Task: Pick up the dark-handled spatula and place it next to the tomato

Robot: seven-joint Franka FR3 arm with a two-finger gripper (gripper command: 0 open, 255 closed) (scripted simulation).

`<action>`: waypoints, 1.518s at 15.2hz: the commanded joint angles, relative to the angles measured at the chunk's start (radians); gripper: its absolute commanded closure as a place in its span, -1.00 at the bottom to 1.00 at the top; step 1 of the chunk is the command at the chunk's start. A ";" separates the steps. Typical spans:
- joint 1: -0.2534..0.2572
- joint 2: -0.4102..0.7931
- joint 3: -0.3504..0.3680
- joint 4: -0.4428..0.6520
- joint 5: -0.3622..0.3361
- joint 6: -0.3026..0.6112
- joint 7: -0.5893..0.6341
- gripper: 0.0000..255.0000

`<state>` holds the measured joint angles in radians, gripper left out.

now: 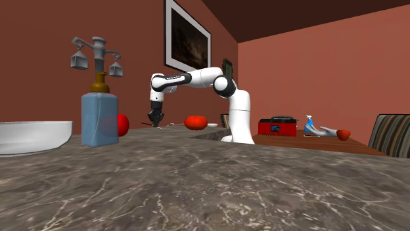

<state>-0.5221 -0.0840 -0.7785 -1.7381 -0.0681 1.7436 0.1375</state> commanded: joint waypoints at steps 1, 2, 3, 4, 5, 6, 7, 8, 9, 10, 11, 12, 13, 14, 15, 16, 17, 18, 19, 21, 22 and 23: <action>0.000 -0.004 0.000 -0.016 -0.003 0.013 0.001 1.00; 0.000 -0.003 0.000 -0.016 -0.003 0.013 0.001 1.00; 0.000 -0.003 0.000 -0.016 -0.002 0.013 0.001 1.00; 0.000 -0.003 0.000 -0.016 -0.002 0.013 0.001 1.00; 0.000 -0.003 0.000 -0.016 -0.002 0.013 0.001 1.00; 0.000 -0.003 0.000 -0.016 -0.002 0.013 0.001 1.00; 0.000 -0.003 0.000 -0.016 -0.002 0.013 0.001 1.00; 0.000 -0.003 0.000 -0.015 -0.002 0.013 0.001 1.00; 0.000 -0.003 0.000 -0.015 -0.002 0.013 0.001 -1.00; 0.000 -0.003 0.000 -0.015 -0.002 0.013 0.001 -1.00; 0.000 -0.003 0.000 -0.015 -0.002 0.013 0.001 -1.00; 0.000 -0.003 0.000 -0.015 -0.002 0.013 0.001 -1.00; 0.000 -0.003 0.000 -0.015 -0.002 0.013 0.001 -1.00; 0.000 -0.003 0.000 -0.015 -0.002 0.013 0.001 -1.00; 0.000 -0.001 0.001 0.020 0.000 -0.020 -0.001 -1.00; 0.001 0.004 0.000 0.058 0.003 -0.055 -0.003 -1.00; 0.001 0.010 -0.001 0.097 0.008 -0.089 -0.007 -1.00; 0.000 0.017 -0.003 0.130 0.013 -0.117 -0.011 -1.00; 0.000 0.017 -0.003 0.130 0.013 -0.117 -0.011 -1.00; 0.000 0.017 -0.003 0.130 0.013 -0.117 -0.011 -1.00; 0.000 0.017 -0.003 0.130 0.013 -0.117 -0.011 -1.00; 0.000 0.017 -0.003 0.130 0.013 -0.117 -0.011 -1.00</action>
<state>-0.5217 -0.0673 -0.7811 -1.6092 -0.0553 1.6275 0.1269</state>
